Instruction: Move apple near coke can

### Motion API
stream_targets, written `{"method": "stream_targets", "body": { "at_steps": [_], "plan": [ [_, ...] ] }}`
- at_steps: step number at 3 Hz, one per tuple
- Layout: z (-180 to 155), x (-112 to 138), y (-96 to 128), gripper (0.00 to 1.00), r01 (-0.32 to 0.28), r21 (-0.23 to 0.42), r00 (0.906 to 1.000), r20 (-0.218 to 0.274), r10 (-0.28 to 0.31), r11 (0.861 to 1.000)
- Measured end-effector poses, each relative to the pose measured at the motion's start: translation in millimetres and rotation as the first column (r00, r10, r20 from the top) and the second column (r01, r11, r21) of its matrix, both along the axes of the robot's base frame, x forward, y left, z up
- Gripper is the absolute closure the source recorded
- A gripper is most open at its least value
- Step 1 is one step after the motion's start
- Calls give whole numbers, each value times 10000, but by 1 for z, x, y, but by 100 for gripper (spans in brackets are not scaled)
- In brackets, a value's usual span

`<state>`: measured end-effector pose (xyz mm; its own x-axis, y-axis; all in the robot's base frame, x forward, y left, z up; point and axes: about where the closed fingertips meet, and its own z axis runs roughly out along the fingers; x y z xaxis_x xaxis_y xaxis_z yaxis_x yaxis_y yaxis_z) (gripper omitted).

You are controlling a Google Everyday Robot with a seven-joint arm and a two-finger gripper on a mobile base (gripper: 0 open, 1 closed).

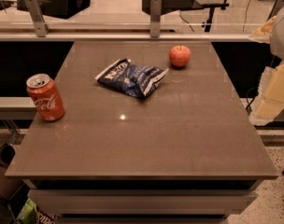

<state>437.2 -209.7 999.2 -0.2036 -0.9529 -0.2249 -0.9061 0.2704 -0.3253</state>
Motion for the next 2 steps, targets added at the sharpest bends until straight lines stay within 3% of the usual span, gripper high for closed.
{"method": "stream_targets", "body": {
  "at_steps": [1, 2],
  "plan": [
    [1, 0, 0, 0, 23, 32, 10000, 59, -23, 10000],
    [-3, 11, 2, 0, 289, 508, 9990, 312, -305, 9983]
  ]
}}
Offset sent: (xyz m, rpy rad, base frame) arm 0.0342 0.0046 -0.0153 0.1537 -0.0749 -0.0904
